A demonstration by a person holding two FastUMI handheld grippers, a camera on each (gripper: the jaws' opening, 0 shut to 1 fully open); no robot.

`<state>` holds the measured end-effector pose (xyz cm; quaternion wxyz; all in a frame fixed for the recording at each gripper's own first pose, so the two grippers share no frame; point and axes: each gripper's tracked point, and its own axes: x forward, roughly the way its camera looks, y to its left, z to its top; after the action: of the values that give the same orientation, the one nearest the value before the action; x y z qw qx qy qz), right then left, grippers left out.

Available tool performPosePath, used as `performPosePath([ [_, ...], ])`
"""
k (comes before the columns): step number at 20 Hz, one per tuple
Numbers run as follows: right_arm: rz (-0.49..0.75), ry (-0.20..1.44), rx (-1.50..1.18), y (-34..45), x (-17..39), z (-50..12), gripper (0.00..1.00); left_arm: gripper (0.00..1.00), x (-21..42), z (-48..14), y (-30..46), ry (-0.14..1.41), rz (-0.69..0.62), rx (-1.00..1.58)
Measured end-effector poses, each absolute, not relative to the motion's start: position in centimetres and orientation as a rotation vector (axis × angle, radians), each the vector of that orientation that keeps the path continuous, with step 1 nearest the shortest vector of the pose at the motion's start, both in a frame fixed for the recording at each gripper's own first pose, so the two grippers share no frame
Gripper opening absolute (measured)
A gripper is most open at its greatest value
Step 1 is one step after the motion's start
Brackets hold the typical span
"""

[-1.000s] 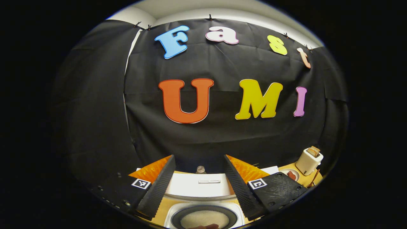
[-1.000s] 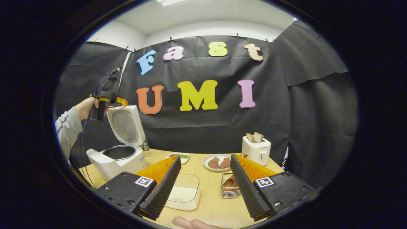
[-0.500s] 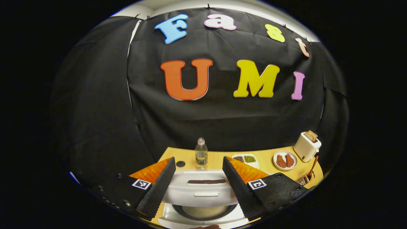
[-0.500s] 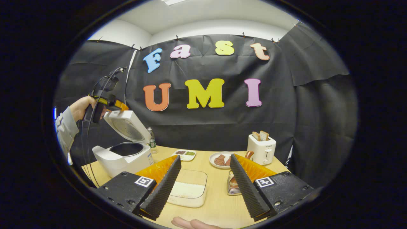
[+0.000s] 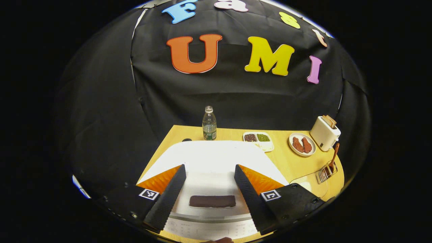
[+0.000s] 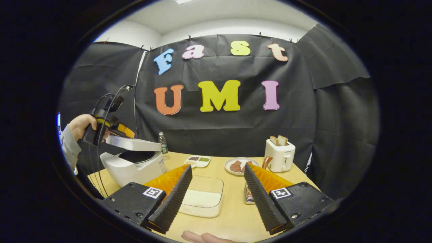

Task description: Close the left gripper, press the button to open the rice cooker; take a wooden spoon from the chopstick holder with the right hand, scoop a spoonful of rice and pour it into the rice cooker, then put the wooden spoon back into the chopstick holder.

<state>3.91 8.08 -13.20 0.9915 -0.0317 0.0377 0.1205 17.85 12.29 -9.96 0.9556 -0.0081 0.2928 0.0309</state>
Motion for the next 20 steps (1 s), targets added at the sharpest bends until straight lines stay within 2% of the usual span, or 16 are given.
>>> performPosePath([
  [6,0.258,0.095,-0.076,8.6,4.0,-14.4,1.00,0.95,14.0,-13.1,12.5,0.705,0.041,-0.025],
  [8,0.257,0.103,-0.060,8.4,4.2,-14.6,1.00,0.95,13.4,-13.4,12.4,0.691,0.036,-0.023],
  [20,0.247,0.132,0.004,8.0,4.9,-15.9,1.00,0.95,11.0,-13.4,12.3,0.425,0.070,-0.019],
])
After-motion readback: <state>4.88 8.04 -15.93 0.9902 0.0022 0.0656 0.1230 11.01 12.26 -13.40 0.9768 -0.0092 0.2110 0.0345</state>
